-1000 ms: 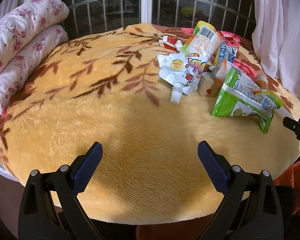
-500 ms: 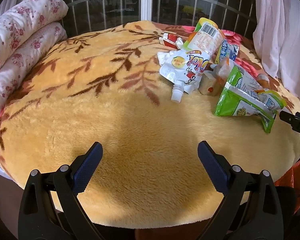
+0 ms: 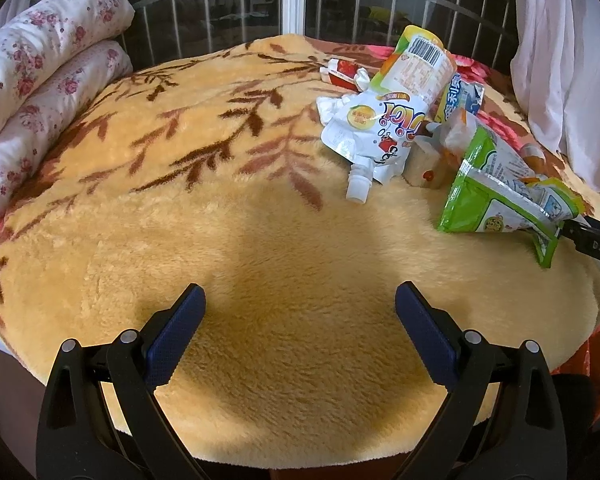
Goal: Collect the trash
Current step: 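Move the right gripper toward the white tube while the left gripper approaches the green wrapper, then grasp the white tube with the right gripper while the left grasps the green wrapper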
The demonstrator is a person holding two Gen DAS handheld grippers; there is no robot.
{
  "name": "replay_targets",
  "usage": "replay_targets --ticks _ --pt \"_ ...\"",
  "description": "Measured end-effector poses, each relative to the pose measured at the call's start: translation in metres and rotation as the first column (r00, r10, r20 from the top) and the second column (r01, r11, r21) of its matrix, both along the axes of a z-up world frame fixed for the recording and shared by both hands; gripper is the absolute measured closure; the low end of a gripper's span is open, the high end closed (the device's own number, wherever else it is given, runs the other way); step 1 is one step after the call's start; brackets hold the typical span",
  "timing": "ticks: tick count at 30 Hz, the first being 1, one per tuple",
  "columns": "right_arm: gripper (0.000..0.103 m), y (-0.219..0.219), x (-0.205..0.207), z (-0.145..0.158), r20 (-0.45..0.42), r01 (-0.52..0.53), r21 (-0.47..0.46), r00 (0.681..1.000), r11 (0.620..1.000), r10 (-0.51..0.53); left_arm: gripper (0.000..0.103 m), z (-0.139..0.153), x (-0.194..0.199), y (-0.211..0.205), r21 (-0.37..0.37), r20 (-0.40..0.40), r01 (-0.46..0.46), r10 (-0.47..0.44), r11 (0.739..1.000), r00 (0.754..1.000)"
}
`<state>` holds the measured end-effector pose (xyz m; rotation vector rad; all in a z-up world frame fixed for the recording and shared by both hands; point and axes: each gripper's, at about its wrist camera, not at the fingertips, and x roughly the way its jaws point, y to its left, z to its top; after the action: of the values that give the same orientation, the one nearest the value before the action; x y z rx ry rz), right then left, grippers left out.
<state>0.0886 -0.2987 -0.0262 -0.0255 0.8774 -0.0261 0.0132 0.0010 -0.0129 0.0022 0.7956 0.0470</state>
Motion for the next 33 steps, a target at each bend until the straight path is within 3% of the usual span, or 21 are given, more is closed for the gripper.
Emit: replay_targets --ticks 11,16,20,27,31,33 --pt "0.043 0.008 0.008 -0.007 0.007 -0.015 -0.017 1.0 1.0 0.015 0.01 -0.001 0.001 0.0 -0.012 0.005 0.0 0.0 1.0 1.0" --pt "0.067 0.016 -0.003 -0.011 0.042 -0.033 -0.033 0.999 0.999 0.034 0.01 -0.001 0.001 -0.001 -0.008 -0.001 0.003 -0.003 1.0 1.0" --pt "0.071 0.022 -0.008 -0.012 0.057 -0.03 -0.058 0.998 0.998 0.033 0.01 0.001 -0.002 -0.002 -0.02 0.001 0.015 -0.015 1.0 1.0" --pt "0.081 0.013 -0.016 -0.01 0.068 -0.032 0.015 0.997 0.999 0.031 0.01 0.008 -0.015 -0.013 -0.025 0.027 0.073 -0.072 0.997 0.997" --pt "0.082 0.012 -0.025 -0.007 0.083 -0.039 0.029 0.996 0.999 0.037 0.01 0.011 -0.021 -0.029 0.001 0.018 0.171 -0.171 0.985 0.985" --pt "0.083 0.012 -0.031 -0.005 0.09 -0.05 0.034 0.995 0.998 0.047 0.01 0.013 -0.023 -0.043 0.062 0.024 0.24 -0.241 0.969 0.97"
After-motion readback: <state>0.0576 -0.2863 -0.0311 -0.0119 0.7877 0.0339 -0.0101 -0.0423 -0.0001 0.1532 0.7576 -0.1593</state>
